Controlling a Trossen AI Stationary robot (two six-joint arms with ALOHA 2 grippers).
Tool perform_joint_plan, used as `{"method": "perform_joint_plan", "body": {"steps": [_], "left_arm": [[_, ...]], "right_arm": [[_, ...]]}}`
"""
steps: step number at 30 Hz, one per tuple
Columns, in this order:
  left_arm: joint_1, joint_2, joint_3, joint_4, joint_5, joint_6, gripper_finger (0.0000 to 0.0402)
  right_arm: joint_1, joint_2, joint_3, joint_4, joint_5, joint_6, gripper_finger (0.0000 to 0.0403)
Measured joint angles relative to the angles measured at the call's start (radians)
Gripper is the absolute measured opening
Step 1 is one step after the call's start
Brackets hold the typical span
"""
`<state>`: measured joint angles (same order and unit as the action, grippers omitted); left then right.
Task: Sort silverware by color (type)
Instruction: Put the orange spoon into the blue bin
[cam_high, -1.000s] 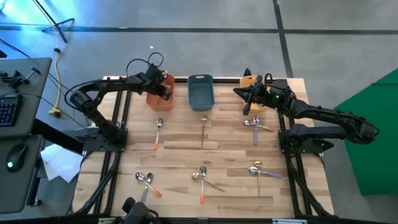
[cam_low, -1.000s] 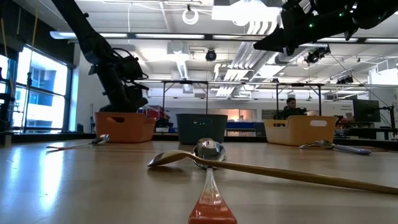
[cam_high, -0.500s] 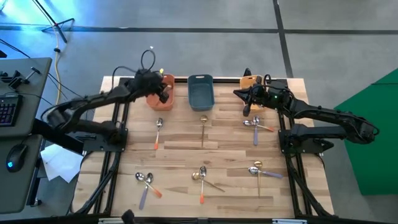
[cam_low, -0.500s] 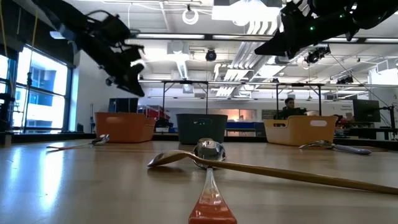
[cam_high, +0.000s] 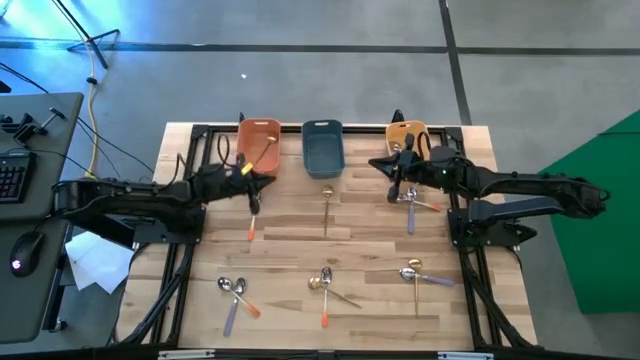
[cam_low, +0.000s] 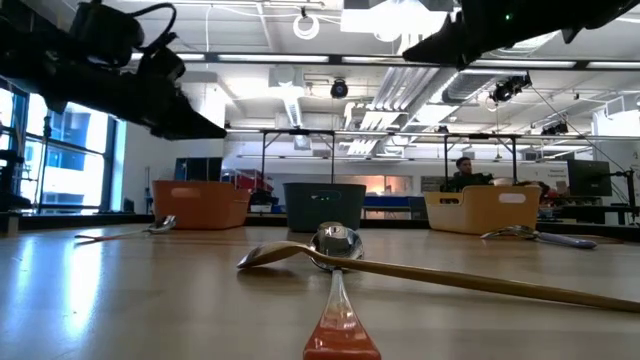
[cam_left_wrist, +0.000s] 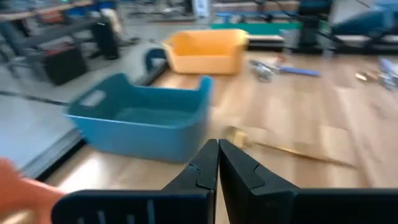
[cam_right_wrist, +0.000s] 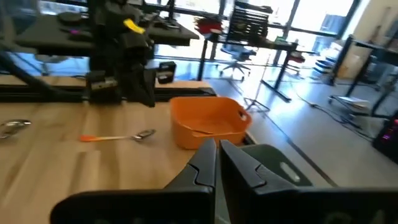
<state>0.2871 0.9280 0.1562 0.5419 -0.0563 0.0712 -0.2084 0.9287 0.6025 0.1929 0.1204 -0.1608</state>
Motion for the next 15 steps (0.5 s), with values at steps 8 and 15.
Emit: {"method": "perform_joint_plan", "body": {"steps": [8, 15], "left_arm": [[-0.213, 0.001, 0.0, -0.006, 0.097, 0.017, 0.0003], [-0.411, 0.001, 0.079, -0.106, 0.122, -0.039, 0.0003]], "right_arm": [[0.129, 0.0, 0.0, -0.113, 0.032, 0.085, 0.0055], [0.237, 0.0, 0.001, -0.259, 0.163, 0.187, 0.0111]]}}
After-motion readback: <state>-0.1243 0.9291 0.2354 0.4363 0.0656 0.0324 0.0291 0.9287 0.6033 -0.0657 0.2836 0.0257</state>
